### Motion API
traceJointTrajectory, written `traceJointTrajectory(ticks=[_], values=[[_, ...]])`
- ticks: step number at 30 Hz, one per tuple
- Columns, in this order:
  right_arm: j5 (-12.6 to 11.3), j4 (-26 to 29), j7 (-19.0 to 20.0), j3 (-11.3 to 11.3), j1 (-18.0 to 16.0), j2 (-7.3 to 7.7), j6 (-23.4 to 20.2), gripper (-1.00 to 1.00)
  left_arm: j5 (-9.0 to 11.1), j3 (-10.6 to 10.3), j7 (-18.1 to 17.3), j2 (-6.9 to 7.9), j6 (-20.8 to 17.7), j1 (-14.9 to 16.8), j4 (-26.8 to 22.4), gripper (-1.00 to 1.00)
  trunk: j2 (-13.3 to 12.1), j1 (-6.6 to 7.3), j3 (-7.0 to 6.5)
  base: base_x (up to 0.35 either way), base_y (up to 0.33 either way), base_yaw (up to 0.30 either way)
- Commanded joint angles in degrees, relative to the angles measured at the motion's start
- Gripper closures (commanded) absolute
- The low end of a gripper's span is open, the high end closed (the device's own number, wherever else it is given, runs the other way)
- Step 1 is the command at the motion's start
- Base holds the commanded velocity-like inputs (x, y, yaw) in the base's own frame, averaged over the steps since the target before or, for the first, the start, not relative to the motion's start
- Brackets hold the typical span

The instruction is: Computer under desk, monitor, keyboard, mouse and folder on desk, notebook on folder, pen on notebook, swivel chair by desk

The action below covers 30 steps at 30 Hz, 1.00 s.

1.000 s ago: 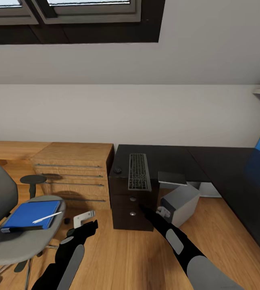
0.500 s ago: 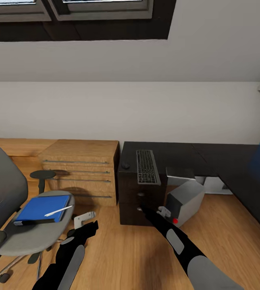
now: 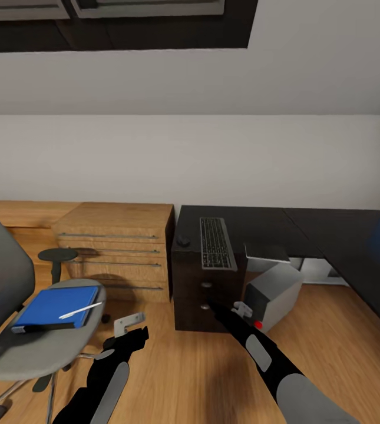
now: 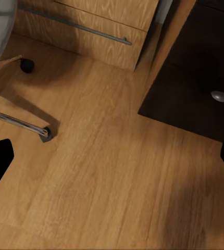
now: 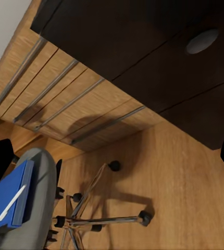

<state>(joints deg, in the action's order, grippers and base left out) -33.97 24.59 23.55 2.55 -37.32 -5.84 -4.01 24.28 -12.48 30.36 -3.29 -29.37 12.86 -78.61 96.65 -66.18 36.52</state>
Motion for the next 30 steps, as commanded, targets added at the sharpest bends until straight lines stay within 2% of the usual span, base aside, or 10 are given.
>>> traceJointTrajectory(ticks=[1, 7, 9, 10, 13, 14, 15, 18, 24, 30], values=[[-0.5, 0.0, 0.3, 0.3, 0.0, 0.07, -0.4, -1.0, 0.6, -0.1, 0.6, 0.02, -0.1, 0.0, -0.1, -1.0, 0.4, -0.22, 0.24, 0.013, 0.0, 0.0], [-0.7, 0.2, 0.0, 0.8, 0.0, 1.05, -0.5, -1.0, 0.6, -0.1, 0.7, 0.04, 0.0, 0.1, -0.1, -1.0, 2.8, -1.54, 1.32, 0.002, 0.0, 0.0], [-0.9, 0.2, 0.2, 3.4, 0.0, 1.14, -0.5, -1.0, 0.6, -0.1, 0.8, -0.01, 0.1, 0.0, -0.1, -1.0, 3.7, -1.98, 1.68, 0.0, 0.0, 0.0], [-0.9, 0.2, 0.2, 3.9, 0.0, 1.15, -0.5, -1.0, 0.6, -0.1, 0.8, -0.02, 0.1, 0.0, -0.1, -1.0, 4.1, -2.2, 1.86, 0.0, 0.0, 0.0], [-1.2, 0.3, 0.3, 8.4, 0.0, 1.27, -0.9, -1.0, 0.5, -0.2, 0.9, -0.04, 0.2, 0.0, -0.1, -1.0, 5.3, -2.86, 2.39, 0.0, 0.0, 0.0], [-1.6, 0.4, 1.0, 10.1, 0.0, 1.3, -1.3, -1.0, 0.5, -0.2, 0.9, -0.05, 0.2, 0.1, -0.1, -1.0, 5.7, -3.08, 2.57, 0.0, 0.0, 0.0], [-1.8, 0.5, 1.5, 11.0, 0.0, 1.29, -1.5, -1.0, 0.5, -0.2, 0.9, -0.05, 0.2, 0.0, -0.1, -1.0, 6.1, -3.3, 2.75, 0.0, 0.0, 0.0], [-2.6, 0.7, 6.5, 13.9, 0.0, 1.33, -3.5, -1.0, 0.5, -0.2, 0.8, -0.05, 0.2, 0.0, -0.1, -1.0, 7.3, -3.96, 3.29, 0.0, 0.0, 0.0], [-2.9, 1.5, 10.0, 15.5, 0.0, 1.32, -10.3, -1.0, 0.5, -0.2, 0.8, -0.05, 0.2, 0.1, -0.1, -1.0, 9.7, -5.28, 4.37, 0.0, 0.0, 0.0], [-3.3, 5.6, 8.9, 16.1, -0.1, 1.07, -11.6, -1.0, 0.5, -0.2, 0.8, -0.03, 0.2, 0.0, -0.1, -1.0, 12.1, -6.59, 5.45, 0.0, 0.0, 0.0]])
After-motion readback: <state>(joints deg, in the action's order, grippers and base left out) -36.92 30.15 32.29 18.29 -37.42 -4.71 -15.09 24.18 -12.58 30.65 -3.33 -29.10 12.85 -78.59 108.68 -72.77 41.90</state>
